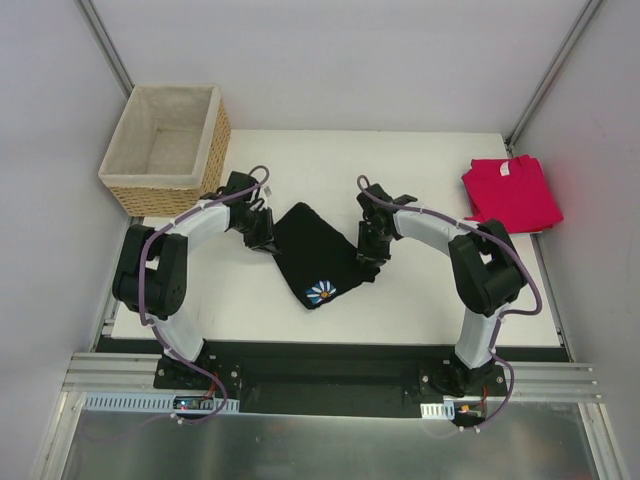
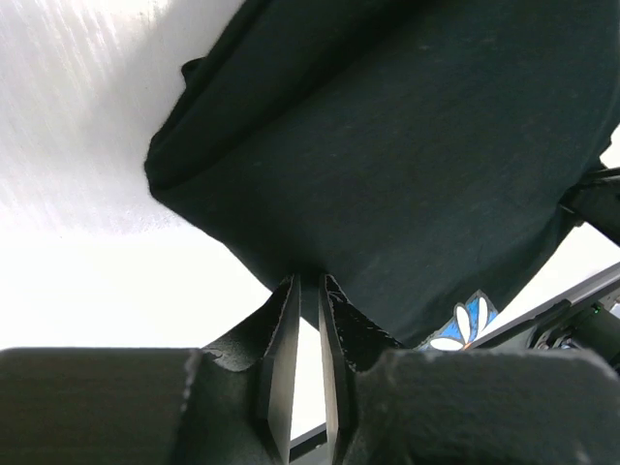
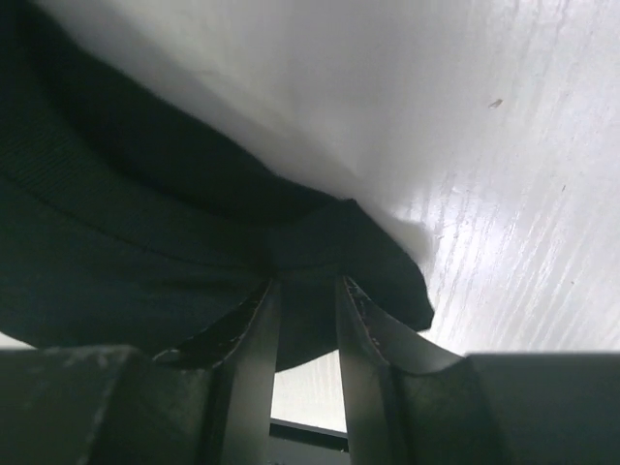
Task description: Fold and stack the t-shirts
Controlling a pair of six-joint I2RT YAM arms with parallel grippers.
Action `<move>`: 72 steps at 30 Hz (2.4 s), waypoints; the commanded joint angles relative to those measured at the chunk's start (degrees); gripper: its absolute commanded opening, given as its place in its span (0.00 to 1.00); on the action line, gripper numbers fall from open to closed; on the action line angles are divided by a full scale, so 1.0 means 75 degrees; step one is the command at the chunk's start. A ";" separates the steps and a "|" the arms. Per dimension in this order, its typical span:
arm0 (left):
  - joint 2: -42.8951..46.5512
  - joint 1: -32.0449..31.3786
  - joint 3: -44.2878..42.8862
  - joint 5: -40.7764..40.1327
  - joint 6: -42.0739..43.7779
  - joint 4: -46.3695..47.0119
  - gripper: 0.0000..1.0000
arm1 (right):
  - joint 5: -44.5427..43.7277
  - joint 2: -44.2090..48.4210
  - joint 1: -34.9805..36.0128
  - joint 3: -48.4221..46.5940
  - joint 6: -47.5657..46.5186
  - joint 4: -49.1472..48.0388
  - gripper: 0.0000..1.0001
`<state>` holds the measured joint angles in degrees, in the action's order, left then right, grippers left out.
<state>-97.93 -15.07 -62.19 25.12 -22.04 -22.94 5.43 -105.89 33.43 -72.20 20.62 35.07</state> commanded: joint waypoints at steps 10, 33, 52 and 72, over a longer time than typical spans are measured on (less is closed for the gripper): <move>-0.0747 -0.1061 0.0054 -0.0209 -0.0412 0.0187 0.09 | 0.1009 -0.0073 -0.0192 0.0229 0.0250 -0.0444 0.01; 0.0788 -0.1904 0.0875 -0.0397 -0.1315 -0.0480 0.05 | 0.4876 -0.2241 -0.1715 -0.3497 -0.2047 -0.0024 0.11; 0.1515 -0.1859 -0.1634 -0.1978 -0.0683 -0.2016 0.29 | 0.3260 0.1473 -0.1774 -0.0944 -0.2152 0.0469 0.37; 0.0764 -0.0861 -0.1611 -0.0818 -0.0179 -0.1114 0.26 | 0.1994 -0.0131 -0.1738 -0.0930 -0.2562 -0.0129 0.37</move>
<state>-94.56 -20.32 -74.76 16.25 -23.16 -32.62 21.02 -104.95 20.34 -74.15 2.74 35.03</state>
